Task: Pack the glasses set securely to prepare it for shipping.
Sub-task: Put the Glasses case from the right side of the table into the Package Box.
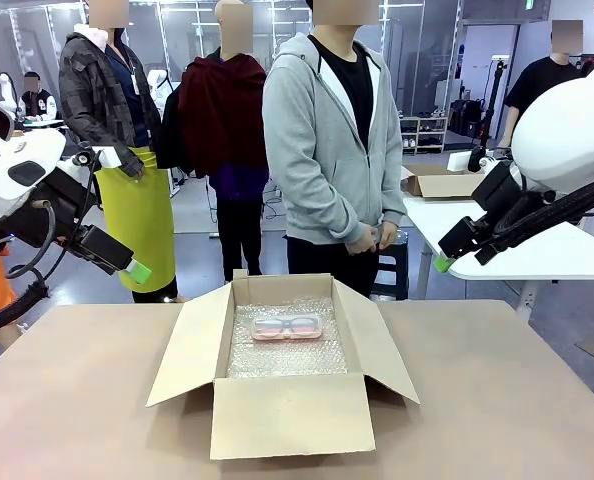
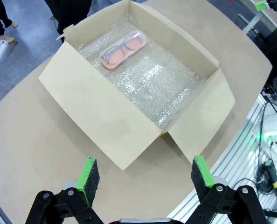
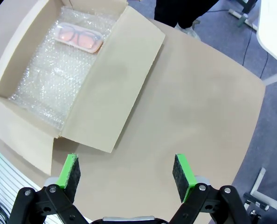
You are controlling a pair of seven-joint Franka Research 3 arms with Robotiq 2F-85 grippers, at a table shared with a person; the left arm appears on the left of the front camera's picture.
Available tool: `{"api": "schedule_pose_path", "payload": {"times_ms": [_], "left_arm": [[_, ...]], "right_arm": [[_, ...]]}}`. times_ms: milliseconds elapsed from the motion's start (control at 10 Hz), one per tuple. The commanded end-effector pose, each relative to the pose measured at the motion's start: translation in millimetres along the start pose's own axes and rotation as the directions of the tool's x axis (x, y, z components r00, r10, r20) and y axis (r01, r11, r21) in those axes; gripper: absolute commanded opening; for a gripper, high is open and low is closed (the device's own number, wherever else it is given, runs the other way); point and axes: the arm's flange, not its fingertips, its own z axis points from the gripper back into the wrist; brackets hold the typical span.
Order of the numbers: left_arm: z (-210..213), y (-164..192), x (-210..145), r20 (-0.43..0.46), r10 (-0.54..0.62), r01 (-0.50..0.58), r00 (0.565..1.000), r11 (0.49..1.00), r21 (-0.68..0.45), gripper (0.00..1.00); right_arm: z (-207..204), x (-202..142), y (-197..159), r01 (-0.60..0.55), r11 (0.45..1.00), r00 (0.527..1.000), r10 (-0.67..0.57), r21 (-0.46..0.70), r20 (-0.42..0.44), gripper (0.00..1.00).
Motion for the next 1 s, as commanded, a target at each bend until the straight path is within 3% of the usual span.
{"api": "schedule_pose_path", "payload": {"times_ms": [0,900], "left_arm": [[0.9,1.9,-0.4,0.013,-0.012,0.012,1.000,1.000,-0.016,1.00],[0.9,1.9,-0.4,0.013,-0.012,0.012,1.000,1.000,-0.016,1.00]], "right_arm": [[0.8,3.1,0.6,0.006,1.000,1.000,-0.006,0.001,-0.012,1.00],[0.8,3.1,0.6,0.006,1.000,1.000,-0.006,0.001,-0.012,1.00]]}}
